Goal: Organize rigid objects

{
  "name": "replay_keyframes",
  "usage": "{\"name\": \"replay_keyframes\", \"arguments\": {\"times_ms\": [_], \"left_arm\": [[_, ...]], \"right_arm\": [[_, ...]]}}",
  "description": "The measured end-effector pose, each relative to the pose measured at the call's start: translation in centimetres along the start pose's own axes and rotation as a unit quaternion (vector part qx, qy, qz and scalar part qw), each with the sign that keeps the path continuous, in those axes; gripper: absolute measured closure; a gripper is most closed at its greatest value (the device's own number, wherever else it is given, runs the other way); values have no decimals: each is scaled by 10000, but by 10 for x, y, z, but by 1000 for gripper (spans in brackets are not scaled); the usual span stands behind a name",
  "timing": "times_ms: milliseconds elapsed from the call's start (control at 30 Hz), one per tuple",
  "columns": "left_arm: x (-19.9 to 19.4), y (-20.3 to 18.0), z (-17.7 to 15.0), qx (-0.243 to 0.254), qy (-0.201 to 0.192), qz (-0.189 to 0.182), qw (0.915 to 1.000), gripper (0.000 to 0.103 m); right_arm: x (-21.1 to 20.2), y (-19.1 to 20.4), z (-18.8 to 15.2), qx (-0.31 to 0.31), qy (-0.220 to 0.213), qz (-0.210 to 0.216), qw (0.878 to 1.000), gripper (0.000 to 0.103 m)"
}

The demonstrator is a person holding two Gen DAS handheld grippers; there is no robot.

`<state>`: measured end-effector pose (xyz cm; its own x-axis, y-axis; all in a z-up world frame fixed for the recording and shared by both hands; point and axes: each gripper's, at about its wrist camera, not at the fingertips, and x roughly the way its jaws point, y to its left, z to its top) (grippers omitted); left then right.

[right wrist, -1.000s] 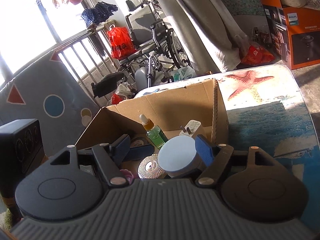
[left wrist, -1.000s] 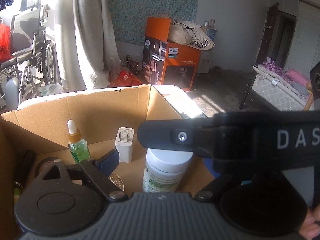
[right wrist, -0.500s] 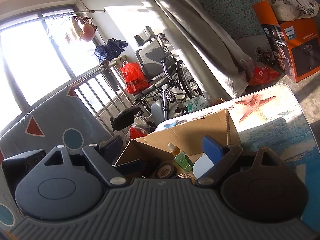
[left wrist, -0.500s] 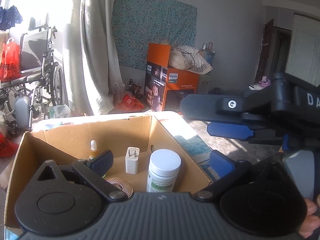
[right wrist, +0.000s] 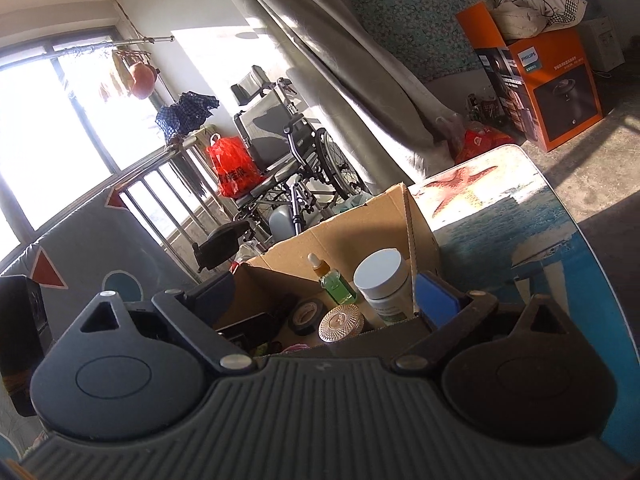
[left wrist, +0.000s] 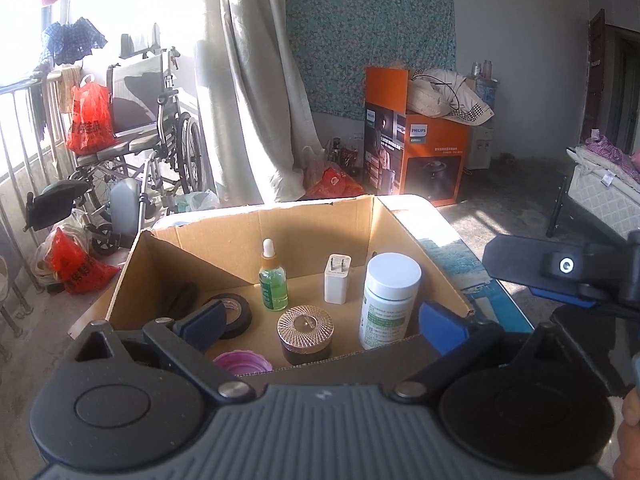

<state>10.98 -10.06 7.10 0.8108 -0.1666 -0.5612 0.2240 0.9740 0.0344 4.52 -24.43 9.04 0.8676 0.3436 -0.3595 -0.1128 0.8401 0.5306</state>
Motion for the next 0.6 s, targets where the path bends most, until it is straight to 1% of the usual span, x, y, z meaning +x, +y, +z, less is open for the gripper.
{"name": "replay_keyframes", "arguments": {"times_ms": [67, 133, 200, 267, 333, 367, 400, 500, 600], "left_arm": [[-1, 1, 0, -82, 73, -24, 9999, 0], [0, 4, -2, -172, 162, -30, 9997, 0], [0, 6, -5, -152, 200, 1, 9997, 0], [-2, 8, -9, -34, 191, 90, 9998, 0], [-3, 9, -14, 29, 190, 310, 9993, 0], [-3, 12, -17, -19, 189, 461, 9988, 0], [-2, 16, -19, -78, 226, 536, 9983, 0], [0, 28, -25, -242, 410, 606, 9970, 0], [0, 45, -31, -522, 547, 673, 9949, 0]], "right_arm": [[-3, 8, 0, -142, -42, -98, 9998, 5], [-6, 15, -1, -265, -73, -152, 9995, 1], [-8, 22, 0, -404, -87, -240, 9989, 1], [-10, 27, -1, -537, -82, -349, 9979, 1], [-12, 32, -3, -643, -65, -482, 9967, 1], [-13, 34, -5, -700, -40, -555, 9960, 1], [-11, 36, -7, -754, -12, -625, 9952, 1], [-3, 41, -13, -942, 151, -823, 9920, 1], [12, 46, -20, -1032, 412, -1002, 9887, 1]]}}
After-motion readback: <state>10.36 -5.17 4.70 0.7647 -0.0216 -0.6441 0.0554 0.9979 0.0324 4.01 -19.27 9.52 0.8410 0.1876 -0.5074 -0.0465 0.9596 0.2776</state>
